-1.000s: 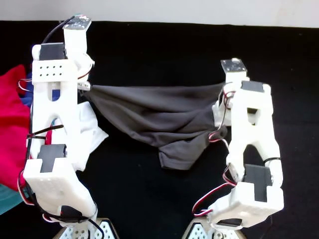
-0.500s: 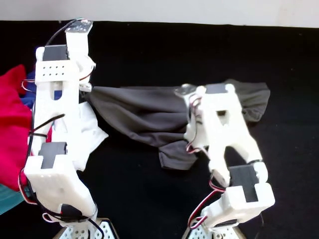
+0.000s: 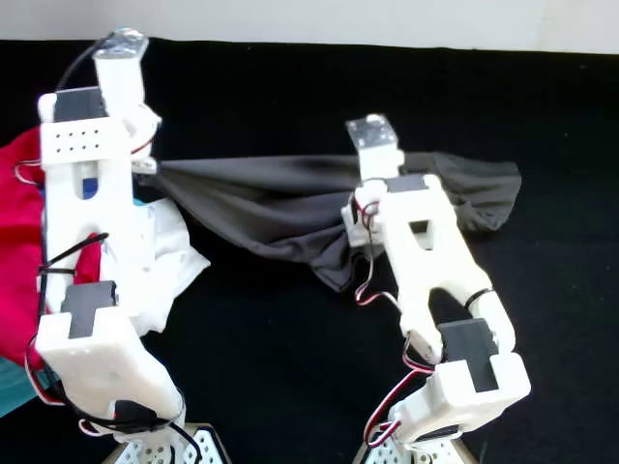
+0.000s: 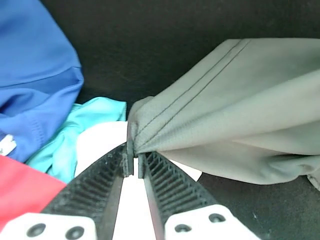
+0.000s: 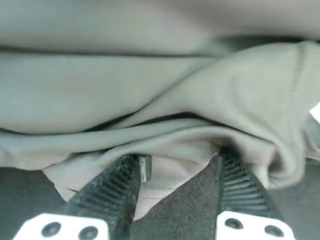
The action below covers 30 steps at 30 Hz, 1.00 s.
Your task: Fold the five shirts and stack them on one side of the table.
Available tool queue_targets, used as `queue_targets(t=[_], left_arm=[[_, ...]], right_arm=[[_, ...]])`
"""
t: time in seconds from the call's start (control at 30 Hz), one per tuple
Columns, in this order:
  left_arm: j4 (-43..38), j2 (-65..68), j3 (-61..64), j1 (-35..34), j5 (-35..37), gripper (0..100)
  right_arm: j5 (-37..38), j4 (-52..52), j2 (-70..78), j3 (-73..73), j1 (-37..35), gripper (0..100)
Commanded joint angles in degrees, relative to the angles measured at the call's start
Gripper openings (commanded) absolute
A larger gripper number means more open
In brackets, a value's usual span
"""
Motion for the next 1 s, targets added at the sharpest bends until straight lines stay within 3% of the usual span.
queue_targets(t=[0.0, 0.17, 0.33, 0.53, 0.67, 0.8, 0.97], left_arm=[[-0.6, -3.1, -1.6, -1.8, 0.4, 1], [-0.8, -2.9, -1.4, -2.8, 0.4, 1], [-0.7, -2.9, -1.6, -2.6, 0.4, 1], [-0.6, -2.9, -1.3, -2.5, 0.4, 1], [-0.4, -3.1, -1.3, -2.5, 0.4, 1], [1.6, -3.3, -1.6, -2.5, 0.4, 1], [2.5, -3.3, -1.3, -2.5, 0.4, 1]], right_arm=[[-0.8, 10.6, -0.7, -8.0, -0.7, 21.3], [5.2, 24.5, -0.6, -13.4, -0.9, 21.3], [13.3, 28.0, -0.3, -7.3, -4.4, 21.3], [13.6, 15.7, -0.3, 4.5, -7.5, 21.4], [9.9, 5.1, -0.2, 8.1, -6.7, 23.8], [8.6, 0.3, -0.1, 8.7, -6.5, 30.4], [8.9, -1.9, 5.0, 8.0, -6.5, 29.7]])
